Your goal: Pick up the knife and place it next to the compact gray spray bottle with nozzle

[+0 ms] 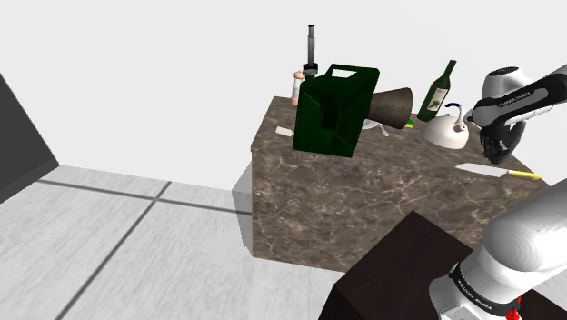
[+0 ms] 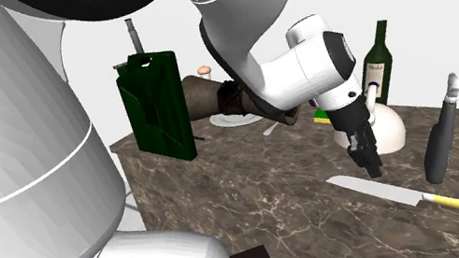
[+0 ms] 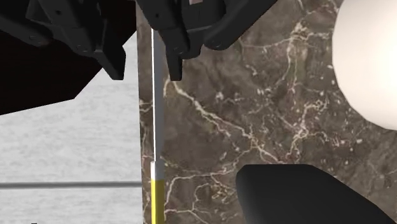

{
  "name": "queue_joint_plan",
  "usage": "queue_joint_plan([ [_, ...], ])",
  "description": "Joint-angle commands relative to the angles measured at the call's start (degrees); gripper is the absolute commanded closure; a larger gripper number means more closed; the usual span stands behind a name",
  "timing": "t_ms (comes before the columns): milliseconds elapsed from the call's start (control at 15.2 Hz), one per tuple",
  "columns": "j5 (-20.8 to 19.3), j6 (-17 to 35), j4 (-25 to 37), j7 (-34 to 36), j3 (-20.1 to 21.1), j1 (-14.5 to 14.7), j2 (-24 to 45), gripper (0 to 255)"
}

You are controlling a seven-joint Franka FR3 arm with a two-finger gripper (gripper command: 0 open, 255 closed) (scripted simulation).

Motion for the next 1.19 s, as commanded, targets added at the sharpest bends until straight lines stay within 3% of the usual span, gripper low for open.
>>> queue_joint_plan([
  [0,7.41,2.65,0.81,-8.38,-3.6,-0.25,0.08,0],
  [132,27.07,4.86,3.82,-28.28,-12.54,1.7,3.23,0],
  [198,39.9,3.66,6.32,-40.14,-17.5,3.27,7.13,0],
  [264,54.8,-0.17,9.8,-53.17,-20.8,2.74,13.54,0],
  [330,59.03,-1.99,11.13,-56.87,-19.2,-0.2,15.61,0],
  [792,66.01,1.97,9.6,-61.57,-14.58,-4.2,21.17,0],
  [1122,65.99,1.97,9.6,-61.56,-14.53,-4.25,21.16,0],
])
